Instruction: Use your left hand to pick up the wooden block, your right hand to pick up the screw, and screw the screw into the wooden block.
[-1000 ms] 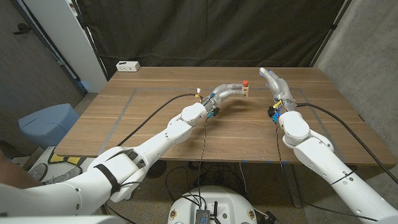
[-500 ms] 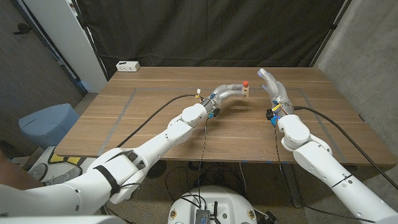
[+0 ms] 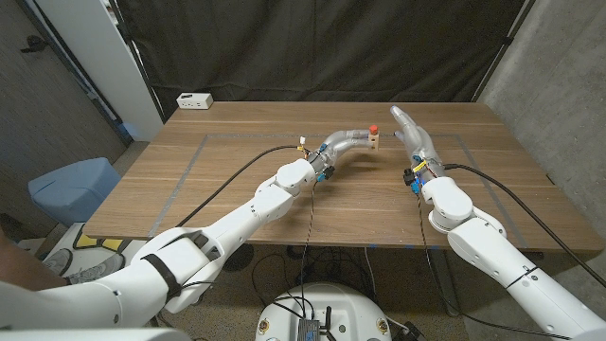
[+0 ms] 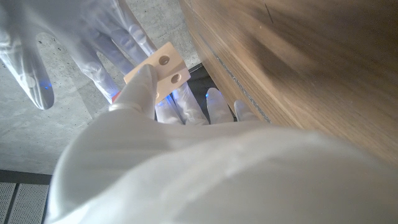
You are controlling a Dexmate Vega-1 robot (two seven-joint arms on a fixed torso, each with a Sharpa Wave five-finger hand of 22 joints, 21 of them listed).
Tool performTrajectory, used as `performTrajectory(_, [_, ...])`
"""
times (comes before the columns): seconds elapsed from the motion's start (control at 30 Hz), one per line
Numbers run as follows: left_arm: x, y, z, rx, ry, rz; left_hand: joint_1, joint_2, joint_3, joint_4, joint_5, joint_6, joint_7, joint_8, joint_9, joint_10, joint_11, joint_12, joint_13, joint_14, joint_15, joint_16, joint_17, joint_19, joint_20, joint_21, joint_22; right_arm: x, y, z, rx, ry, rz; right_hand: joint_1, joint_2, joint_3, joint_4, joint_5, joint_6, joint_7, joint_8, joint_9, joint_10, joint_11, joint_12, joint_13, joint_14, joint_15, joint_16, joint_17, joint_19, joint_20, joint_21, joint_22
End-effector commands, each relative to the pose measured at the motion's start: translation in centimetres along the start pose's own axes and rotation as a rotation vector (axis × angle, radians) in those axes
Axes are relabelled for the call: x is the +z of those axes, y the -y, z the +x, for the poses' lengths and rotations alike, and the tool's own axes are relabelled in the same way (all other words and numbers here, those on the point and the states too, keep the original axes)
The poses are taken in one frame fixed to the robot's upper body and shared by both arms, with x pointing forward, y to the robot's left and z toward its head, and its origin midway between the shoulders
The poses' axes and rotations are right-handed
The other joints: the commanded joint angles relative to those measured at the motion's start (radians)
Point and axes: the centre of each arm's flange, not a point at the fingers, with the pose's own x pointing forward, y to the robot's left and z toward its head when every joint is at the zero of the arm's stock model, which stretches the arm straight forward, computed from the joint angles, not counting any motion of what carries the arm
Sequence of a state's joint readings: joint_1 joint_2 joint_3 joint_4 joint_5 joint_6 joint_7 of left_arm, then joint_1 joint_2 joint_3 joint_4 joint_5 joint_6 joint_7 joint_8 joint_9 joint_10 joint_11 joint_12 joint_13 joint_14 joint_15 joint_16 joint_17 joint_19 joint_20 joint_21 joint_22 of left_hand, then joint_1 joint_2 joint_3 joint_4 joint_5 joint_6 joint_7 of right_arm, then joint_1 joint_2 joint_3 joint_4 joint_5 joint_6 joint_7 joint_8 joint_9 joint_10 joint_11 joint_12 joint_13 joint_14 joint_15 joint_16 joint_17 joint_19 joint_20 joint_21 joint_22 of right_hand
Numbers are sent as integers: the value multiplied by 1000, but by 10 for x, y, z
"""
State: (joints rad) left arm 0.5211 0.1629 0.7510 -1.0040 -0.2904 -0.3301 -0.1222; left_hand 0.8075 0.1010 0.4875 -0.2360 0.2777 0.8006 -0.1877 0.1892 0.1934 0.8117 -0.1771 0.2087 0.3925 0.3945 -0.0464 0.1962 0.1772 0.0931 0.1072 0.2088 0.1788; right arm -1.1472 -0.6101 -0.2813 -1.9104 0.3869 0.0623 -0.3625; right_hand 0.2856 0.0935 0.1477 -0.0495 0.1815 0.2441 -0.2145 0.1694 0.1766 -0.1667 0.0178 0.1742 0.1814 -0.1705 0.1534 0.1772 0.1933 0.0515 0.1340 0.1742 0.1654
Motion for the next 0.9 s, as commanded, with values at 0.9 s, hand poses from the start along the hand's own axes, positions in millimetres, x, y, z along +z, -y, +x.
performTrajectory(0.9, [-6, 2, 1, -3, -32, 4, -39, 53, 69, 73, 4, 80, 58, 9, 4, 11, -1, 7, 5, 8, 2, 5, 0, 5, 5, 2, 5, -8, -8, -10, 30, -66, -43, -22, 0, 3, -2, 5, 79, 82, 29, 2, -47, 10, 12, 0, -66, 1, 12, -1, -14, 34, 15, 5])
